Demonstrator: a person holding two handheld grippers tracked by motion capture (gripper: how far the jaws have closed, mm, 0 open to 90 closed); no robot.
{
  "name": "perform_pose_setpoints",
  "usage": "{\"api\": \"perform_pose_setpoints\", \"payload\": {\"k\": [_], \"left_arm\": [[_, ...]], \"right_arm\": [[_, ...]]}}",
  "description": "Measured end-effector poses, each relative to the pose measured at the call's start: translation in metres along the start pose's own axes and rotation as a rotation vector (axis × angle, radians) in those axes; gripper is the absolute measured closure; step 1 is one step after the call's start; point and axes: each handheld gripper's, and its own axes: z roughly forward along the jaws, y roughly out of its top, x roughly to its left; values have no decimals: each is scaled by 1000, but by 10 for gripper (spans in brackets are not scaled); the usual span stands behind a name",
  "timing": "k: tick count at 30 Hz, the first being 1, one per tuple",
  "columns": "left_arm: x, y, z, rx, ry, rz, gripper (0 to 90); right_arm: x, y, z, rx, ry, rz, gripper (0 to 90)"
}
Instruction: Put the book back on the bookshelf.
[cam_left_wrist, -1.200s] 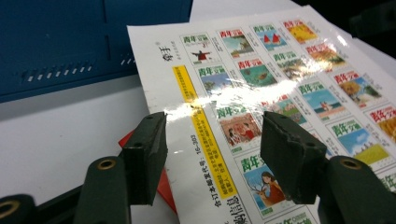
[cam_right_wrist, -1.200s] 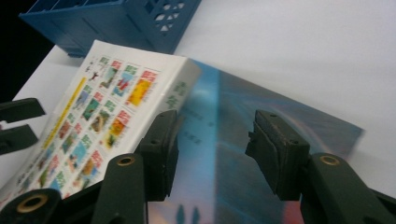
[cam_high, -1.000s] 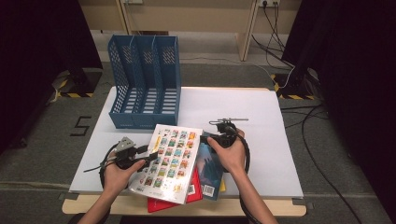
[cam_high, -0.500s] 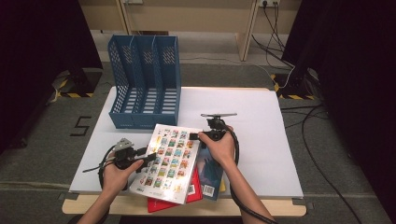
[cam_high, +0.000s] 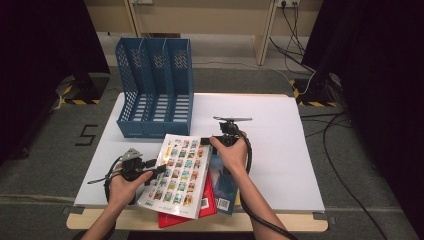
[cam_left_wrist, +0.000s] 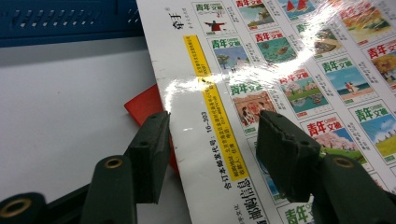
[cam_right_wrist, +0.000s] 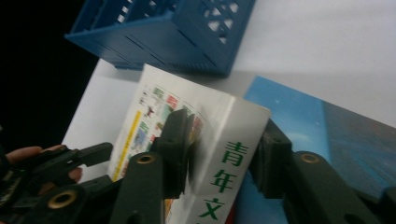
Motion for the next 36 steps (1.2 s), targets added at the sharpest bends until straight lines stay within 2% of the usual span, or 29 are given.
{"api": "perform_pose_setpoints", "payload": {"k": [2, 5, 10, 13, 18, 23, 27, 32, 36], "left_arm": [[0, 0, 0, -2, -1, -1, 438], [-1, -1, 0, -3, 4, 3, 438], [-1, -1, 0, -10, 6, 6, 438], [-1, -2, 0, -12, 7, 5, 436], [1, -3, -2, -23, 2, -10, 431], [0, -2, -5, -46, 28, 15, 405], [-1, 4, -13, -77, 42, 27, 401], [-2, 14, -27, -128, 36, 23, 396], [0, 21, -36, -168, 24, -4, 392]], "right_arm": [[5, 1, 0, 9, -13, -8, 640], [7, 0, 5, 66, 5, -5, 635], [10, -5, 13, 83, 13, -14, 650], [14, -2, 11, 88, 21, -23, 671], [31, 3, 7, 80, 26, -43, 699], [45, 6, 3, 64, 52, -15, 726], [54, 8, -1, 50, 66, -17, 736], [71, 12, -9, 29, 82, -51, 740], [88, 16, -12, 9, 100, -99, 741]]}}
